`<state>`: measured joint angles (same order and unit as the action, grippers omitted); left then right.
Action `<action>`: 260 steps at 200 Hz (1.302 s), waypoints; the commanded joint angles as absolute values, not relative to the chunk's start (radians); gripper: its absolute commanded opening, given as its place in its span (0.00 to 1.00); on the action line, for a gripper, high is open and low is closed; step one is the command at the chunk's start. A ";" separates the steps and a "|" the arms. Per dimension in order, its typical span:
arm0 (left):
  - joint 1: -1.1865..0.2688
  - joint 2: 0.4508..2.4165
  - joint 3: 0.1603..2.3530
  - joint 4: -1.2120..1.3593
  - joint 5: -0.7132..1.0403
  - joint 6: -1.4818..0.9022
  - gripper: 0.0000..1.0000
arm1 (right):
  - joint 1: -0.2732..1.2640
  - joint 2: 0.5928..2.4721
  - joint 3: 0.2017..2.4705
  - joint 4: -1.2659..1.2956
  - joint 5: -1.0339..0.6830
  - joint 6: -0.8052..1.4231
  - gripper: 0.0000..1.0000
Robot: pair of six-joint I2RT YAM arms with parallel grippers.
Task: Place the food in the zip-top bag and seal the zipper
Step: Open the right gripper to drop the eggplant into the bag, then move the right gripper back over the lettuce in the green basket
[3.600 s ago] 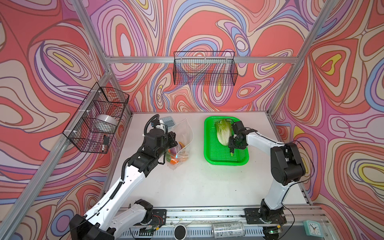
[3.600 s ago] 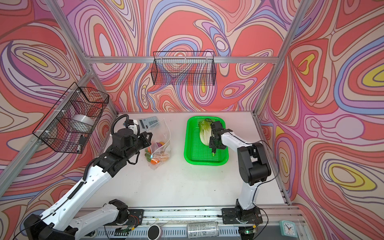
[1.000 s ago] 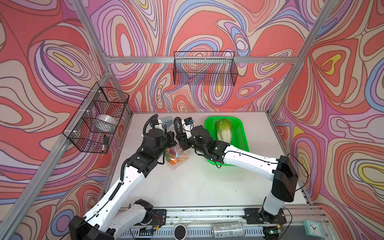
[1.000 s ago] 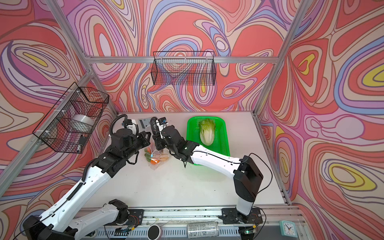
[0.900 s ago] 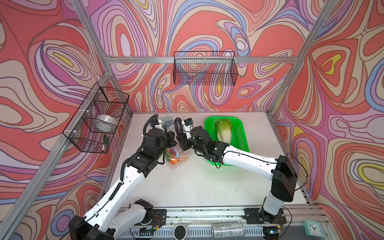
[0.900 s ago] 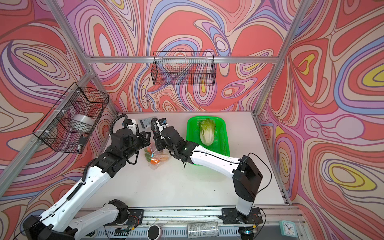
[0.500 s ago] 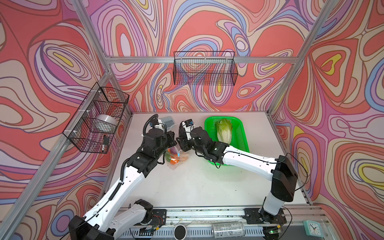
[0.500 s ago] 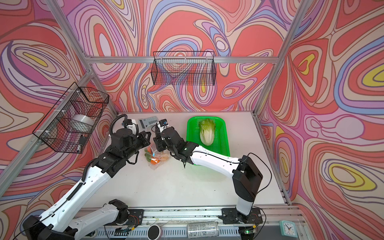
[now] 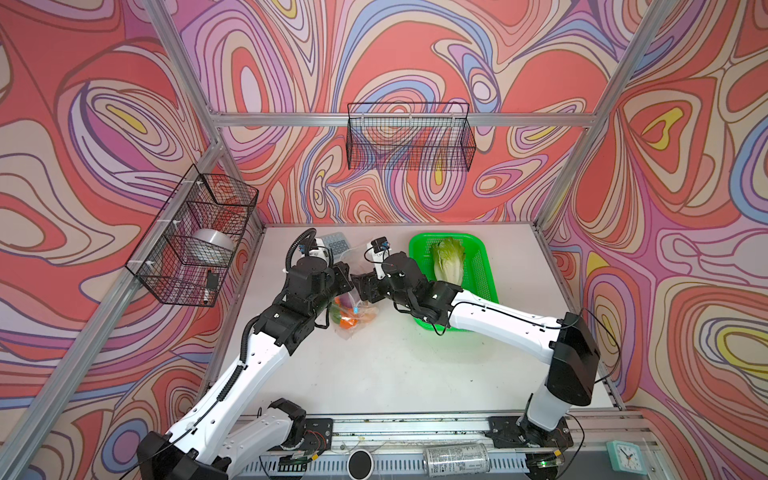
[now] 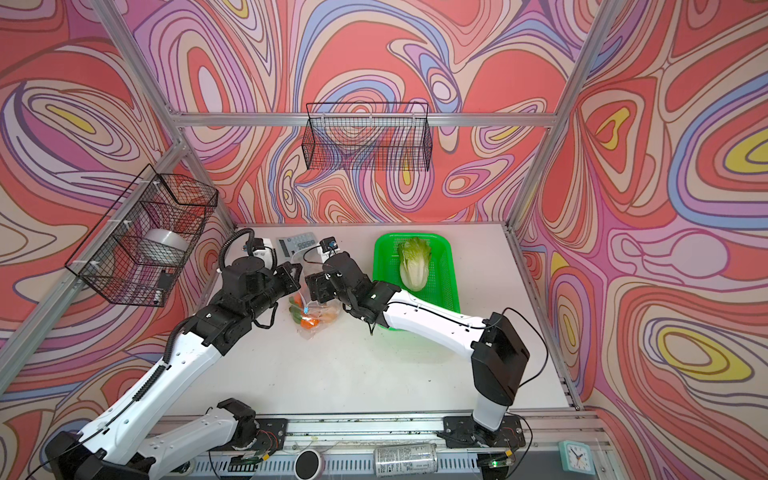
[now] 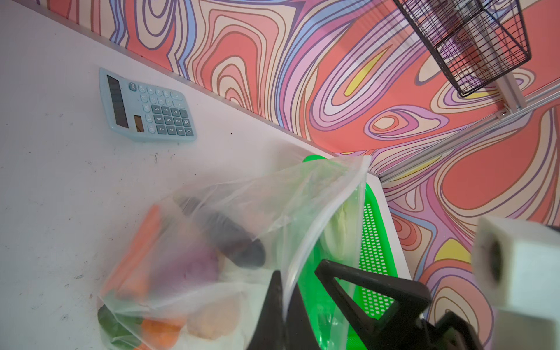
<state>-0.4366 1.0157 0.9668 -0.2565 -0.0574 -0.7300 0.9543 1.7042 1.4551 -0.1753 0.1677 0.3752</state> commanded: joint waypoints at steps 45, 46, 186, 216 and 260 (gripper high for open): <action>-0.435 1.007 1.010 -0.249 -0.064 -0.718 0.00 | 0.891 1.555 1.533 -0.362 0.324 0.285 0.77; -0.435 1.007 1.011 -0.250 -0.063 -0.718 0.00 | 0.886 1.554 1.533 -0.367 0.325 0.283 0.77; -0.435 1.001 1.055 -0.301 -0.002 -0.718 0.00 | 0.264 1.819 1.659 -0.779 -0.067 0.239 0.98; -0.435 1.006 1.045 -0.301 -0.005 -0.725 0.00 | 0.241 1.958 1.769 -0.829 -0.105 0.206 0.98; -0.434 1.020 1.040 -0.296 0.001 -0.729 0.00 | 0.241 2.124 1.920 -0.910 -0.041 0.179 0.99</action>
<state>-0.4366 1.0172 1.0195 -0.2966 -0.0021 -0.7288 0.2390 2.0762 1.8626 -0.8433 -0.0715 0.2073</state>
